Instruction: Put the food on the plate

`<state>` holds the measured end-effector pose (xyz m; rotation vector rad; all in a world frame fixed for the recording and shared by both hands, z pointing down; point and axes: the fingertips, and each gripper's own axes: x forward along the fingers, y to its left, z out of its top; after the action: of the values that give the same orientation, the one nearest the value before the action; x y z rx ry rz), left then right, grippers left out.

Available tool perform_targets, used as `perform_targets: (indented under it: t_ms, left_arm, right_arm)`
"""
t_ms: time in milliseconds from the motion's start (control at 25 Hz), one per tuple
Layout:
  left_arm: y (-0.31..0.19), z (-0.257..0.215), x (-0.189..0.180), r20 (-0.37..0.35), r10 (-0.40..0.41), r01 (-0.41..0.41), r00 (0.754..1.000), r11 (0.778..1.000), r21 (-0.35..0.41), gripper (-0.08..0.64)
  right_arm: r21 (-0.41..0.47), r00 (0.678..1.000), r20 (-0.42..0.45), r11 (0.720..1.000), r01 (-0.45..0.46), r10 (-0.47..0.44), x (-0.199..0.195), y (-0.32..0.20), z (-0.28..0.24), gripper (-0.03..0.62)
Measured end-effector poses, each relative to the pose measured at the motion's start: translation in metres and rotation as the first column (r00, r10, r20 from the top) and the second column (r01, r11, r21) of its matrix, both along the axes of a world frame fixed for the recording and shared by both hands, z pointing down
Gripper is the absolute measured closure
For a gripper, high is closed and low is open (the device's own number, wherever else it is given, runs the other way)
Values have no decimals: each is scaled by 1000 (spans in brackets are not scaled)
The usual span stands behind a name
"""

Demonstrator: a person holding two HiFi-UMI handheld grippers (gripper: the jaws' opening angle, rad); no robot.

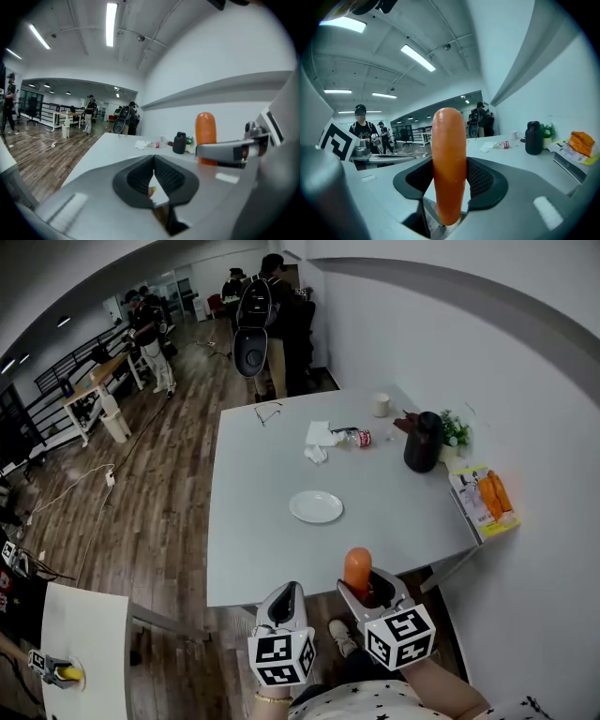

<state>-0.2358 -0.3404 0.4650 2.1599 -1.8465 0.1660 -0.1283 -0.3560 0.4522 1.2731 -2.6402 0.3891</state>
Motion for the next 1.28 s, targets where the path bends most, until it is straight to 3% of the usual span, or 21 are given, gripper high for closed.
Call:
perform_targets:
  t_ms: [440,680,920,1120,1280]
  left_arm:
    - [-140,20,-29,-2,-76,76,997,997,-7,552]
    - [-183,34,-34,-4,-92,92,996,996,-11,552]
    - [-203,51,-41,-7,-131,131,991,991,-41,552]
    - [-206,67,-38,-22,-140,138,990,986,-97,552]
    - [-211,71,-37,-21,-138,135,990,984,-115,552]
  right_arm:
    - [-44,973,-94,977,207,-210,-47,-159,28,377]
    - [-90,920,-215,945,315,-327,-59,-225,62,377]
    - [-211,784,-393,877,432,-480,-74,-271,109,377]
    - [-395,585,-513,777,490,-629,-88,-291,161,377]
    - [-492,474,-562,734,467,-678,-104,-309,191,377]
